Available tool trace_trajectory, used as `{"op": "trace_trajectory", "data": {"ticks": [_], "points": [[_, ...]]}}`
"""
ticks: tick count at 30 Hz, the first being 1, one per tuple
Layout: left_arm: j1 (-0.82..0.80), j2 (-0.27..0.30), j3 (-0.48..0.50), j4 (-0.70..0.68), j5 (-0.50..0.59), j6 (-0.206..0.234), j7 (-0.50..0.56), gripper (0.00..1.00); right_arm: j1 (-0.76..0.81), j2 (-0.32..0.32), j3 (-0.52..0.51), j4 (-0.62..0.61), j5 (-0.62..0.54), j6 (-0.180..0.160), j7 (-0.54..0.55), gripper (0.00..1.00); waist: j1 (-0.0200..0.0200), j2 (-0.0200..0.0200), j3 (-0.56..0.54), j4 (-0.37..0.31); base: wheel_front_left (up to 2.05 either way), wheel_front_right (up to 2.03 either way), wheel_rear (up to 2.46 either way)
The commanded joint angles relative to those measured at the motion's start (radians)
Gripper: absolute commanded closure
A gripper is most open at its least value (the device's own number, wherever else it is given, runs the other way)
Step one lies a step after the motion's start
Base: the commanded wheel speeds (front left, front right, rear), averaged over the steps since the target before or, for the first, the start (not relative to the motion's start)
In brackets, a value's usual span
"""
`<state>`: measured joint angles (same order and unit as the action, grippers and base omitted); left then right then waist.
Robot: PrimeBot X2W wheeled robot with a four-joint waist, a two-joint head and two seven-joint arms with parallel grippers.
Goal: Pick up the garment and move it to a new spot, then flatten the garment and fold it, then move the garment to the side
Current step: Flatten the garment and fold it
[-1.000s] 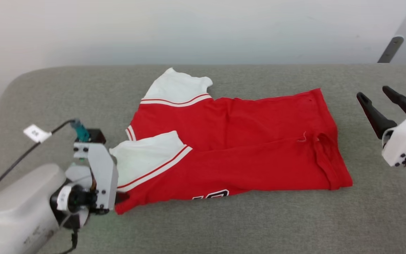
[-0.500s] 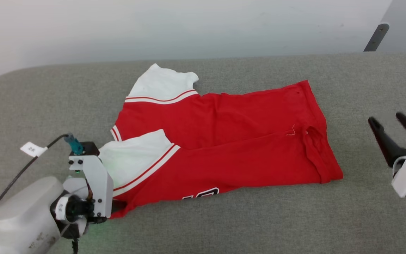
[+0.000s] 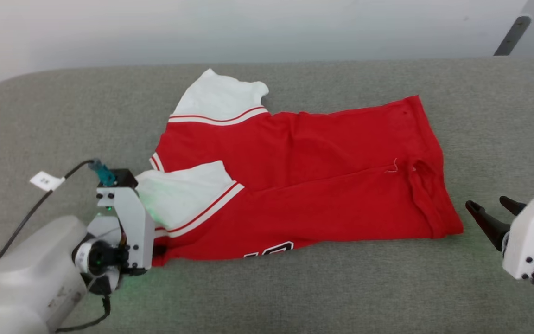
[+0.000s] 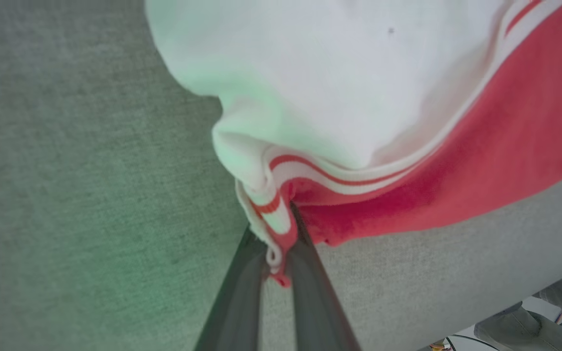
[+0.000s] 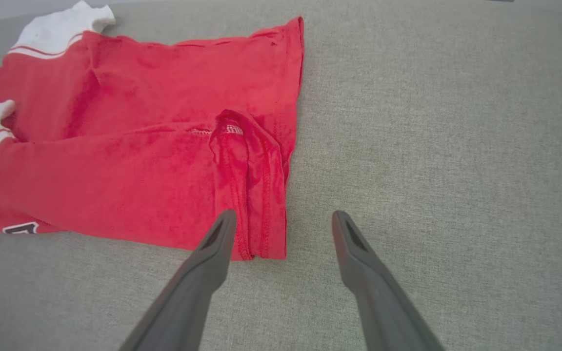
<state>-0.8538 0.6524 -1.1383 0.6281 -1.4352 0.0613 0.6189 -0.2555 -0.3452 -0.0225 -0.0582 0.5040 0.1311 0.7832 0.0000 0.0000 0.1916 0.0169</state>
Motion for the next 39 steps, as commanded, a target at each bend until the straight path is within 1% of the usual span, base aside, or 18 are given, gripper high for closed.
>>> {"op": "trace_trajectory", "data": {"ticks": [1,6,13,14,15,16,17,18,20,24,27,31,35,39], "points": [[-0.002,-0.020,-0.004,0.019,0.007,-0.002,-0.008,1.00,-0.026,0.007,0.008,0.030,-0.010,-0.001,0.018,0.00,0.0000,0.0000,0.015,0.015,0.00,0.00,0.00],[-0.023,-0.040,-0.003,0.041,0.014,-0.019,-0.010,1.00,-0.100,0.024,0.032,0.164,-0.039,-0.001,0.063,0.00,0.0000,0.0000,0.036,0.035,0.00,0.00,0.00],[-0.044,-0.059,-0.001,0.071,0.019,-0.034,-0.013,1.00,-0.200,0.038,0.082,0.385,-0.063,-0.001,0.050,0.00,0.0000,0.0000,0.060,0.055,0.00,0.00,0.00],[-0.044,-0.059,-0.001,0.071,0.019,-0.034,-0.013,1.00,-0.200,0.038,0.082,0.385,-0.063,-0.001,0.050,0.00,0.0000,0.0000,0.060,0.055,0.00,0.00,0.00],[-0.045,-0.062,0.000,0.075,0.018,-0.037,-0.013,1.00,-0.209,0.044,0.087,0.423,-0.066,-0.001,0.050,0.00,0.0000,0.0000,0.062,0.057,0.00,0.00,0.00],[-0.047,-0.064,0.001,0.078,0.017,-0.041,-0.013,1.00,-0.216,0.049,0.097,0.457,-0.066,-0.001,0.054,0.26,0.0000,0.0000,0.064,0.058,0.00,0.00,0.00],[-0.050,-0.066,0.001,0.081,0.017,-0.041,-0.014,1.00,-0.223,0.052,0.106,0.488,-0.065,-0.001,0.054,0.64,0.0000,0.0000,0.066,0.059,0.00,0.00,0.00],[-0.052,-0.068,0.002,0.085,0.017,-0.043,-0.015,1.00,-0.229,0.054,0.117,0.512,-0.061,-0.001,0.056,1.00,0.0000,0.0000,0.068,0.061,0.00,0.00,0.00],[-0.053,-0.072,0.003,0.091,0.016,-0.048,-0.016,1.00,-0.239,0.052,0.147,0.551,-0.052,-0.001,0.062,1.00,0.0000,0.0000,0.069,0.063,0.00,0.00,0.00],[-0.054,-0.067,0.008,0.102,0.012,-0.055,-0.011,1.00,-0.269,0.031,0.166,0.588,-0.038,0.000,0.033,1.00,0.0000,0.0000,0.067,0.064,0.00,0.00,0.00],[-0.059,-0.054,0.012,0.101,0.007,-0.053,-0.002,1.00,-0.284,0.009,0.176,0.597,-0.021,-0.001,0.017,1.00,0.0000,0.0000,0.060,0.064,0.00,0.00,0.00],[-0.067,-0.026,0.015,0.079,0.002,-0.047,0.021,1.00,-0.290,-0.033,0.196,0.576,0.012,-0.001,0.017,1.00,0.0000,0.0000,0.047,0.062,0.00,0.00,0.00],[-0.070,0.010,0.013,0.037,0.006,-0.025,0.049,1.00,-0.275,-0.065,0.218,0.540,0.046,-0.001,0.032,1.00,0.0000,0.0000,0.027,0.058,0.00,0.00,0.00],[-0.064,0.059,0.012,-0.030,0.006,0.006,0.073,1.00,-0.255,-0.106,0.238,0.492,0.083,-0.001,0.065,1.00,0.0000,0.0000,0.005,0.057,0.00,0.00,0.00]]}}
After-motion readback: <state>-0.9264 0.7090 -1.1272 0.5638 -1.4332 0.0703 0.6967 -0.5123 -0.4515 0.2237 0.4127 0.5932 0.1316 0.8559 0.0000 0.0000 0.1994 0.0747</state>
